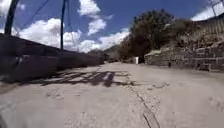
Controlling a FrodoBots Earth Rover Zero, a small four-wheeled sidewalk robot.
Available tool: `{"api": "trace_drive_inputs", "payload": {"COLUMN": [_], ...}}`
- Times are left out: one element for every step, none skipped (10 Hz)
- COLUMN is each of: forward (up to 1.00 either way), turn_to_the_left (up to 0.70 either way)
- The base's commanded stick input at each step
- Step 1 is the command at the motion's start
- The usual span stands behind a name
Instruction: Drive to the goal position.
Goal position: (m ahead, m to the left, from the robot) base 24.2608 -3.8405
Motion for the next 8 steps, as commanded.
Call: {"api": "trace_drive_inputs", "payload": {"forward": [1.00,1.00,1.00,1.00,1.00,1.00,1.00,1.00], "turn_to_the_left": [-0.01,-0.01,-0.01,-0.01,-0.01,-0.01,-0.01,-0.01]}}
